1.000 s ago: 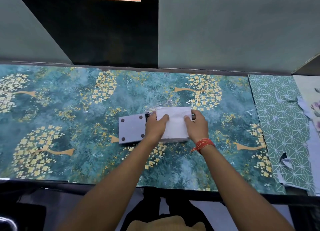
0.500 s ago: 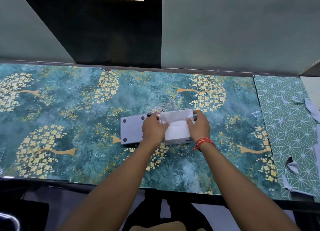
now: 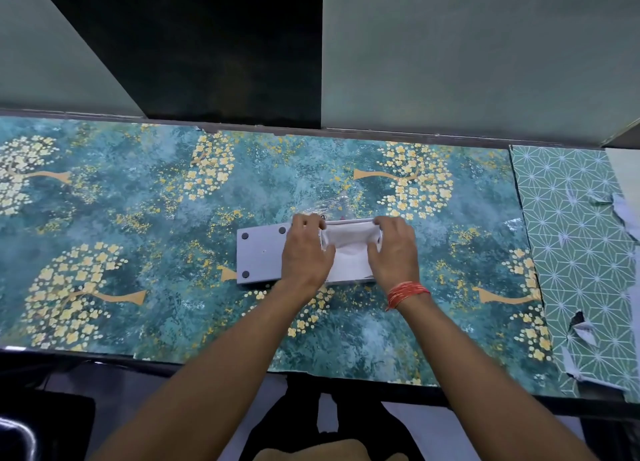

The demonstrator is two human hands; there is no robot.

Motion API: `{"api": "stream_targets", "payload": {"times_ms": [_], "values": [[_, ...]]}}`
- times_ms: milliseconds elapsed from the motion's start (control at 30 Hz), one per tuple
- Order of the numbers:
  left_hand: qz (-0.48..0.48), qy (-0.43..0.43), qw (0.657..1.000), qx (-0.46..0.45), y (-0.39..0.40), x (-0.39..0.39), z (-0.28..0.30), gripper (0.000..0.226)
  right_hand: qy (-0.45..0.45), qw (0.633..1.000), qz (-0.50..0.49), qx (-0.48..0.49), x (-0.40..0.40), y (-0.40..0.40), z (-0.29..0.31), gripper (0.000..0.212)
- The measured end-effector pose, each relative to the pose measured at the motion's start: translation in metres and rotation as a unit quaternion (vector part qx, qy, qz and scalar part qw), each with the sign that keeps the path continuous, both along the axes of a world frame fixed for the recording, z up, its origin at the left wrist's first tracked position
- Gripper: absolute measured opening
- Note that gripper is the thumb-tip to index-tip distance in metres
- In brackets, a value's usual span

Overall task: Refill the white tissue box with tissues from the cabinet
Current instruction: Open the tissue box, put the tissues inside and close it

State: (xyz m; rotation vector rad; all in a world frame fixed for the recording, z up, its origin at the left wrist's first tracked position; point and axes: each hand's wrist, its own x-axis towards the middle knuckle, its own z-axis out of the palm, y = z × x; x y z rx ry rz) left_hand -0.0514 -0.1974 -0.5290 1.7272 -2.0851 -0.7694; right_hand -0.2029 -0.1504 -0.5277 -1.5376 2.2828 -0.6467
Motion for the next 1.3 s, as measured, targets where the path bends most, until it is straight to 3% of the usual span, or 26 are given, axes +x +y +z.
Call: {"api": "stream_targets", "payload": {"times_ms": [67, 167, 300, 367, 433, 500, 600, 667, 767, 933, 1100, 1167, 1300], "values": [[-0.071, -0.071, 0.995, -0.001, 0.002, -0.001, 0.000, 0.040, 0.032, 0.993, 0.102, 0.046, 0.006, -0.007, 0.007, 0.037], [-0.123, -0.212, 0.965, 0.092, 0.000, -0.005, -0.001, 0.065, 0.094, 0.955, 0.194, 0.204, 0.018, -0.020, 0.012, 0.046], [-0.133, -0.224, 0.953, 0.153, -0.006, -0.008, -0.006, 0.072, 0.130, 0.928, 0.206, 0.282, 0.028, -0.028, 0.012, 0.046], [-0.131, -0.182, 0.960, 0.168, -0.010, -0.001, -0.007, 0.070, 0.122, 0.927, 0.204, 0.290, 0.028, -0.031, 0.017, 0.045], [-0.069, -0.059, 0.987, 0.130, -0.010, 0.011, -0.006, 0.056, 0.110, 0.944, 0.190, 0.246, 0.029, -0.033, 0.025, 0.041], [0.072, 0.045, 0.995, 0.051, -0.010, 0.026, -0.006, 0.038, 0.068, 0.973, 0.160, 0.152, 0.038, -0.032, 0.031, 0.035], [0.245, 0.000, 0.968, 0.047, -0.015, 0.053, -0.009, 0.038, -0.062, 0.981, 0.160, 0.092, 0.073, -0.037, 0.036, 0.027], [0.290, -0.060, 0.945, 0.140, -0.020, 0.069, -0.010, 0.049, -0.118, 0.962, 0.194, 0.153, 0.100, -0.045, 0.032, 0.036], [0.324, -0.054, 0.914, 0.237, -0.023, 0.082, -0.013, 0.051, -0.082, 0.934, 0.221, 0.267, 0.128, -0.051, 0.012, 0.029], [0.374, 0.000, 0.908, 0.190, -0.024, 0.094, -0.014, 0.028, -0.128, 0.953, 0.126, 0.245, 0.140, -0.051, 0.007, 0.012], [0.419, 0.095, 0.903, 0.010, -0.016, 0.075, 0.014, 0.026, -0.220, 0.974, -0.032, 0.043, 0.122, -0.045, 0.035, 0.029], [0.388, 0.142, 0.910, -0.025, -0.013, 0.057, 0.024, 0.027, -0.237, 0.967, -0.096, -0.010, 0.098, -0.043, 0.043, 0.030], [0.263, 0.206, 0.942, 0.034, 0.002, 0.011, 0.024, 0.031, -0.169, 0.968, -0.183, 0.035, 0.038, -0.027, 0.040, 0.028]]}}
